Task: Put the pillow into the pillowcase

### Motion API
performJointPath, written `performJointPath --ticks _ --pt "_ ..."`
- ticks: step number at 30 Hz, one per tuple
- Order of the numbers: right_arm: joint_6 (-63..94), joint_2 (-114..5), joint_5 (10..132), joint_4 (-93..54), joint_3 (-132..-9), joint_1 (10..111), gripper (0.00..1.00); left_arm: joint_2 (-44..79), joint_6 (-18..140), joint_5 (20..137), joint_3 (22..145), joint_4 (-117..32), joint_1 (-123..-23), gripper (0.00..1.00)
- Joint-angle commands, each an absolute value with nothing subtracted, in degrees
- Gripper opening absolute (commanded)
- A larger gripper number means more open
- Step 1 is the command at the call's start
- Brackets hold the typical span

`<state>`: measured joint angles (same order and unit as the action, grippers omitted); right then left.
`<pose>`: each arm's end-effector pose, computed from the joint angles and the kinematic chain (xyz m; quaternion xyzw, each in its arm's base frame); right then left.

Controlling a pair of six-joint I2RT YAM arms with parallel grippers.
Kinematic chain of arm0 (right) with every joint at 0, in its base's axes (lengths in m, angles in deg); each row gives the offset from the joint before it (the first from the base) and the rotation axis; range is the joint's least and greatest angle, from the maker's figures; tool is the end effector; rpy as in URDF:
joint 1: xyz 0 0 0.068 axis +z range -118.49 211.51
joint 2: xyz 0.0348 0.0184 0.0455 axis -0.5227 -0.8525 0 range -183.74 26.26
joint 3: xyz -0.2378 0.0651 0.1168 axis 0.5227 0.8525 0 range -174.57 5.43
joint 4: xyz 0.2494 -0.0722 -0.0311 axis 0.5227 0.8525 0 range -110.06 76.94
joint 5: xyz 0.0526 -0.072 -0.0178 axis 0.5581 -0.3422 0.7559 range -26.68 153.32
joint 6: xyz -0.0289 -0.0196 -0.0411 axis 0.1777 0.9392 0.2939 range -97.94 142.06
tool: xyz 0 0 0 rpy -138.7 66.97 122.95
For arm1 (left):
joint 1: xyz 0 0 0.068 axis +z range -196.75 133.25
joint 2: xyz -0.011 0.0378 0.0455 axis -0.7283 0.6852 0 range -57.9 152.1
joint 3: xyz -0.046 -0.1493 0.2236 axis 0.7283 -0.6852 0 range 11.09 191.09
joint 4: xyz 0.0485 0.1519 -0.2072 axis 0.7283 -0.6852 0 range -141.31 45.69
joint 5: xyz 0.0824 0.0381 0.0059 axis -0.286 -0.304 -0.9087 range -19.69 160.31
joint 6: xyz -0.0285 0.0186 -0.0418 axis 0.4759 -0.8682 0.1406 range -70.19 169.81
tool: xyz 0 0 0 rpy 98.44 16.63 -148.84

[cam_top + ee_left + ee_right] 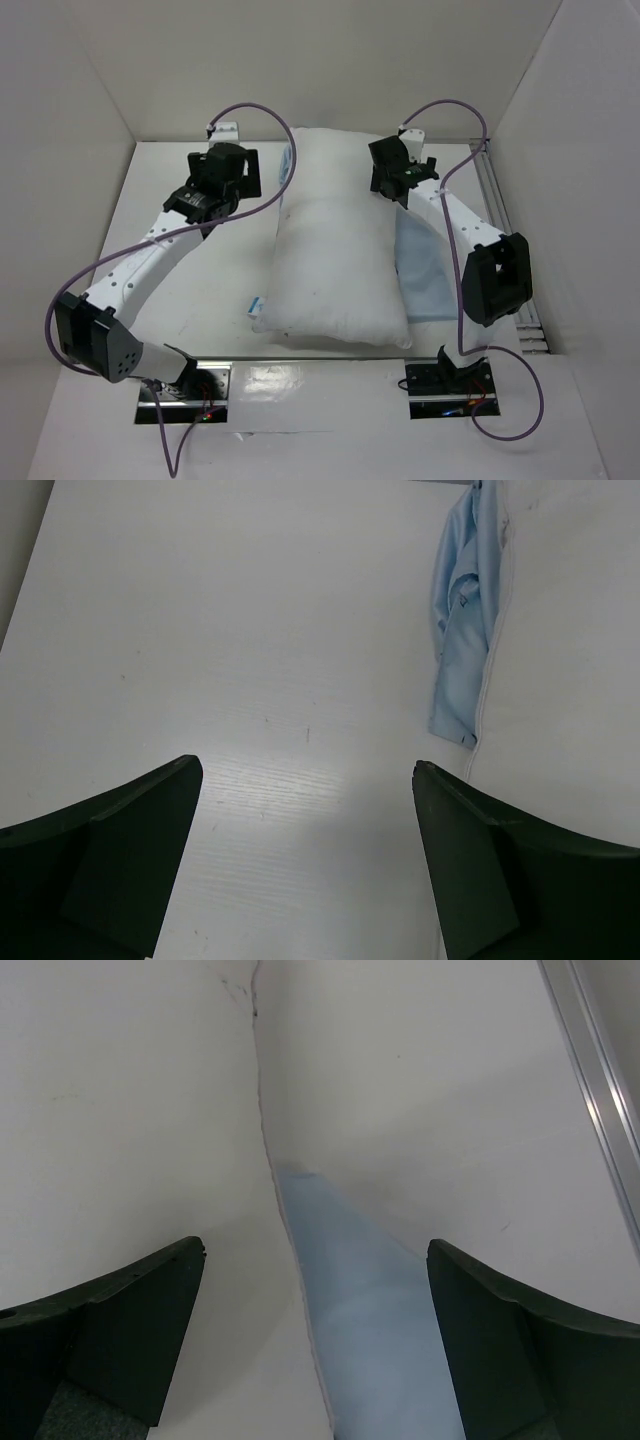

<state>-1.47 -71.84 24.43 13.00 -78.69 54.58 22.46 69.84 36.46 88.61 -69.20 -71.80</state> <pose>0.3574 0.1279 0.2994 0.1255 0.8770 -0.1480 0.4396 0.2939 -0.1156 0.3733 -0.1145 0.8246 0.0404 0.5525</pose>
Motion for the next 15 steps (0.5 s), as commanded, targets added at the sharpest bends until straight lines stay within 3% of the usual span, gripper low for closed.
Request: performJointPath --ticks 1,6,10,15 --pt "-1.32 -68.93 26.66 12.03 -78.69 55.16 1.0 20.24 71.34 38.23 88.7 -67.61 -71.53 1.0" --pt "-1.32 -66.11 31.05 9.91 -76.05 55.16 1.0 21.9 72.48 43.4 91.33 -71.37 -70.48 1.0" --pt "1.66 -61.2 45.34 9.04 -71.32 55.16 1.0 25.42 73.37 49.46 95.98 -75.86 -69.95 1.0" --pt "2.2 -51.99 49.16 12.8 -63.85 55.16 1.0 28.14 72.75 60.88 100.11 -77.71 -69.95 1.0"
